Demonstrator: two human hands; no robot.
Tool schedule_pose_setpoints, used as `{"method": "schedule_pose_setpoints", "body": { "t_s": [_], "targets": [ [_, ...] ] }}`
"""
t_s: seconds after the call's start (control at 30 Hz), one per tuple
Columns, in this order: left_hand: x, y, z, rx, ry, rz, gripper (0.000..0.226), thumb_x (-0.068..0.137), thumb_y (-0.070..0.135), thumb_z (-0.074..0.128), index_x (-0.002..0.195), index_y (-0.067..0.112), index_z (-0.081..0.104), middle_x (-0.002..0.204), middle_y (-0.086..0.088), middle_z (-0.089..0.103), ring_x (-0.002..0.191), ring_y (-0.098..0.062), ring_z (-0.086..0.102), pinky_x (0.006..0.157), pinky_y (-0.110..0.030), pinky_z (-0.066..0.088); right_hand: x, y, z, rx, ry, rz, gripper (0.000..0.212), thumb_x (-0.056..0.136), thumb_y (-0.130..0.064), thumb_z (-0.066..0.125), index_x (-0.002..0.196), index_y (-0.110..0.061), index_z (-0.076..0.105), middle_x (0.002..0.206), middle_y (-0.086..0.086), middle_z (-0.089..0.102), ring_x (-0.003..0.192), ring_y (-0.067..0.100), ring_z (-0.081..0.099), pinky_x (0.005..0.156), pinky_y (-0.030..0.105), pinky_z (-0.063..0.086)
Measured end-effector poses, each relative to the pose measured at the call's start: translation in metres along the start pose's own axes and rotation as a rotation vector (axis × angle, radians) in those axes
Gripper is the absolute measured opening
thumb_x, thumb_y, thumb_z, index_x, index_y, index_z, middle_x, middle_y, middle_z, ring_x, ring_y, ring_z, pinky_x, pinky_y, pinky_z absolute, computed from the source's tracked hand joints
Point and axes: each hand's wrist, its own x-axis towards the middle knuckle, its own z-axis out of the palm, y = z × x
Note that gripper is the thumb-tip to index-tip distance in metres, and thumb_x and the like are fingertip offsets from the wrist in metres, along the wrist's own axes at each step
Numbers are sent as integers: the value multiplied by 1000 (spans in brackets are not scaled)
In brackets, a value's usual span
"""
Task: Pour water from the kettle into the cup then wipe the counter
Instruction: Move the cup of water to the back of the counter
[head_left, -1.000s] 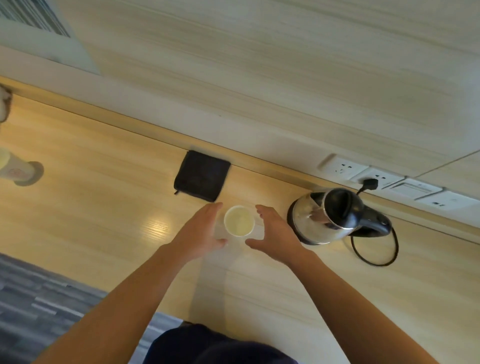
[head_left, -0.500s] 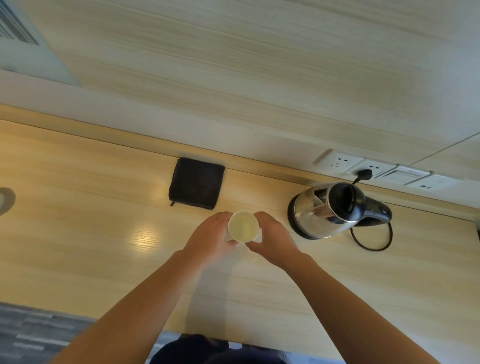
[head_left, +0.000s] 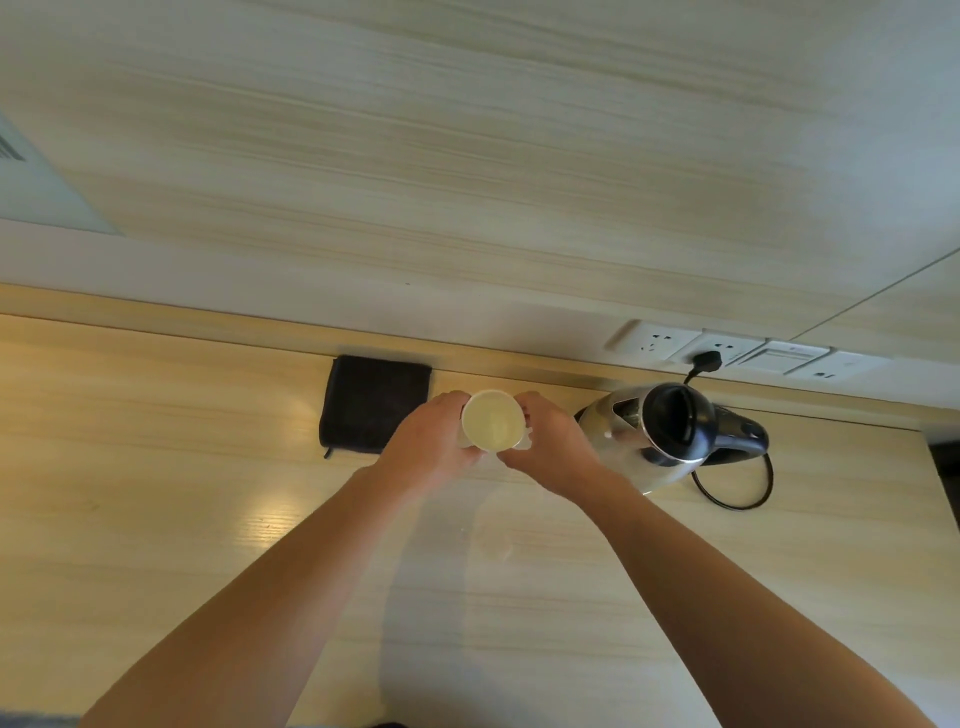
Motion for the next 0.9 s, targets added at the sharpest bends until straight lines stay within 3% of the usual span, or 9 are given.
{"method": "schedule_pose_setpoints", "body": {
  "t_s": [0.2, 0.4, 0.6, 0.73, 0.8, 0.9],
  "targets": [
    [35, -5, -11, -20, -13, -8, 69, 79, 35, 93, 138, 19, 60, 133, -2, 70, 120, -25, 66, 100, -48, 56, 34, -7, -8, 38, 1, 28, 63, 78, -17, 84, 134, -19, 56, 123, 0, 69, 108, 22, 65, 84, 32, 51],
    [50, -14, -11, -42, -41, -10, 67, 78, 35, 94, 135, 19, 63, 131, -1, 72, 118, -23, 68, 99, -45, 58, 48, -8, -4, 21, -35, 42, 66, 78, -13, 83, 137, -21, 55, 124, 0, 69, 109, 23, 66, 85, 33, 52],
    [48, -19, -7, -69, -46, -30, 65, 80, 31, 92, 136, 19, 62, 130, 0, 72, 117, -21, 67, 99, -44, 58, 50, -7, 0, 47, -39, 55, 63, 79, -11, 81, 136, -21, 57, 121, -1, 70, 108, 20, 66, 77, 24, 45],
    [39, -26, -9, -62, -33, -37, 67, 83, 29, 90, 141, 18, 60, 135, -2, 68, 124, -22, 65, 104, -38, 54, 44, -5, 2, 16, -49, 106, 74, 76, -13, 84, 141, -23, 50, 129, 0, 64, 114, 21, 63, 90, 33, 52],
    [28, -36, -16, -40, -9, -42, 67, 89, 28, 84, 148, 15, 55, 143, -5, 65, 132, -23, 62, 112, -40, 52, 29, -9, 4, -56, 6, 161, 67, 82, -16, 79, 140, -19, 47, 131, 2, 56, 110, 23, 61, 90, 39, 55],
    [5, -64, -32, -19, 84, -78, 61, 98, 22, 74, 153, 12, 50, 150, -7, 61, 138, -24, 59, 116, -42, 50, -9, -24, 18, -116, 232, 77, 39, 91, -15, 69, 127, -13, 54, 121, 1, 56, 97, 17, 59, 79, 32, 55]
  ]
}}
